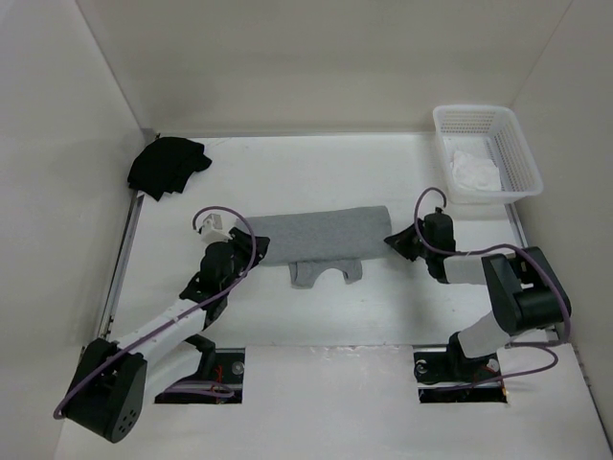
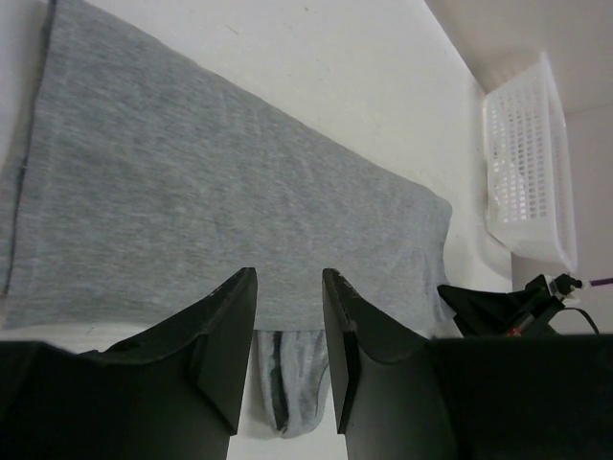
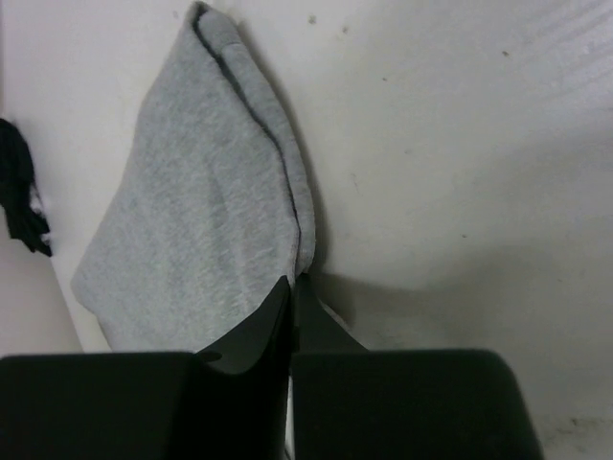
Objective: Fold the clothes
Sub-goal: Fold the tank top
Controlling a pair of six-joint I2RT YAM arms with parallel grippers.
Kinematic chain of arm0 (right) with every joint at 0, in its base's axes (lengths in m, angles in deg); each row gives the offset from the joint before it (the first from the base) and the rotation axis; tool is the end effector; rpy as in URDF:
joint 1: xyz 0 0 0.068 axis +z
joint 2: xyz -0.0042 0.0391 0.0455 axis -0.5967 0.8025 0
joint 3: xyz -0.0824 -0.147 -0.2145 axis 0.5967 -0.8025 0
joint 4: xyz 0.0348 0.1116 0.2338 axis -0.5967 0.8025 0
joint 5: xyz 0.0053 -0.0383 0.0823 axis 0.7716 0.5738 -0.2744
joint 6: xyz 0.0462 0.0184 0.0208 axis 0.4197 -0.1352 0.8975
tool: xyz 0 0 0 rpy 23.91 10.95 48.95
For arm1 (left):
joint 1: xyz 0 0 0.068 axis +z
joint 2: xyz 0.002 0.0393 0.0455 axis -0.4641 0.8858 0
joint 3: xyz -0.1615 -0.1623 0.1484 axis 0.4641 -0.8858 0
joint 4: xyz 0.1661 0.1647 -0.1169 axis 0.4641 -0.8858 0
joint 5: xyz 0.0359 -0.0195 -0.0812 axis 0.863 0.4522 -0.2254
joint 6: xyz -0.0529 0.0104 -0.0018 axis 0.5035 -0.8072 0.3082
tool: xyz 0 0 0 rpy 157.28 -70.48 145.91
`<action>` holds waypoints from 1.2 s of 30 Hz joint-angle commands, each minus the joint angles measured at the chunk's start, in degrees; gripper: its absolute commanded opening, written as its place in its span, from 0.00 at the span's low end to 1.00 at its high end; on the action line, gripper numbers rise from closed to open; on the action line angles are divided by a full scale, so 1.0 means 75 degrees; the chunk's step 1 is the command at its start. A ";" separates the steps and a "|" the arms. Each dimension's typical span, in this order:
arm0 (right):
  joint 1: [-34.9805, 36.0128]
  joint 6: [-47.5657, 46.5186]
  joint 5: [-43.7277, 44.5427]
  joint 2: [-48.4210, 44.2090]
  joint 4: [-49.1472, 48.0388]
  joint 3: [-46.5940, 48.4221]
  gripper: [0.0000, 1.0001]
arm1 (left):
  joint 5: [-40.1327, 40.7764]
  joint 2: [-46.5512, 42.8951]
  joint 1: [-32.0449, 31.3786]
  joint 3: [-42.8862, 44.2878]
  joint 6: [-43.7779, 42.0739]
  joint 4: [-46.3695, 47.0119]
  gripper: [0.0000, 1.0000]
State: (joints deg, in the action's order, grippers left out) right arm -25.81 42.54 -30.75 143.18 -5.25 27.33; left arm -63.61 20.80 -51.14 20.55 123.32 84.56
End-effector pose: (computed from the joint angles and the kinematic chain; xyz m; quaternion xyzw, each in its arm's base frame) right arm 0.2655 0.0568 0.1254 0.3030 0.8375 0.3085 0.3339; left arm 0.1808 -0.0733 0.1768 -0.2578 0.7697 -0.3234 0.4863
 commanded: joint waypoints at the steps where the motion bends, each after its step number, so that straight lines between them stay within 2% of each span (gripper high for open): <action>1: -0.0125 0.0345 -0.0030 -0.0359 -0.1349 -0.0367 0.00 | 0.0253 0.0061 -0.0237 0.0219 -0.0068 0.0767 0.31; 4: -0.0173 0.0182 0.0345 -0.1131 -0.1692 -0.0825 0.00 | 0.0323 0.0259 -0.0483 0.0195 -0.0068 0.0931 0.31; 7: -0.0103 -0.0333 0.0661 -0.1999 -0.0968 -0.0710 0.00 | 0.0335 0.0505 -0.0729 0.0195 -0.0045 0.1200 0.31; 11: 0.1030 -0.1679 0.1807 -0.2972 0.0600 0.0214 0.00 | 0.0300 0.0553 -0.0777 0.0219 -0.0021 0.1318 0.31; 15: 0.2437 -0.2629 0.2712 -0.2858 0.1786 0.1526 0.00 | 0.0277 0.0168 -0.0625 0.0090 0.0037 0.1237 0.31; 19: 0.3762 -0.3380 0.2982 -0.2050 0.2245 0.2781 0.01 | 0.0241 -0.0371 -0.0355 -0.0144 0.0119 0.1038 0.32; 22: 0.4594 -0.3627 0.3170 -0.0974 0.2759 0.3975 0.01 | 0.0160 -0.0805 -0.0086 -0.0308 0.0143 0.0757 0.32; 30: 0.5850 -0.3288 0.3229 0.2308 0.4272 0.7175 0.03 | -0.0098 -0.2434 0.1097 -0.0835 0.0412 -0.0368 0.34; 33: 0.6166 -0.2972 0.3124 0.3339 0.4542 0.8276 0.08 | -0.0215 -0.2950 0.1601 -0.0964 0.0447 -0.0767 0.35; 35: 0.6272 -0.2703 0.3112 0.3833 0.4729 0.8874 0.19 | -0.0344 -0.3056 0.1882 -0.0988 0.0447 -0.0849 0.35; 36: 0.6307 -0.2516 0.3089 0.3916 0.4788 0.9016 0.19 | -0.0449 -0.3056 0.2000 -0.0988 0.0447 -0.0850 0.35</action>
State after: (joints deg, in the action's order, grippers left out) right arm 20.40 20.13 -7.89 171.49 27.73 89.23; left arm -64.49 -1.23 -38.14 13.56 126.03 79.33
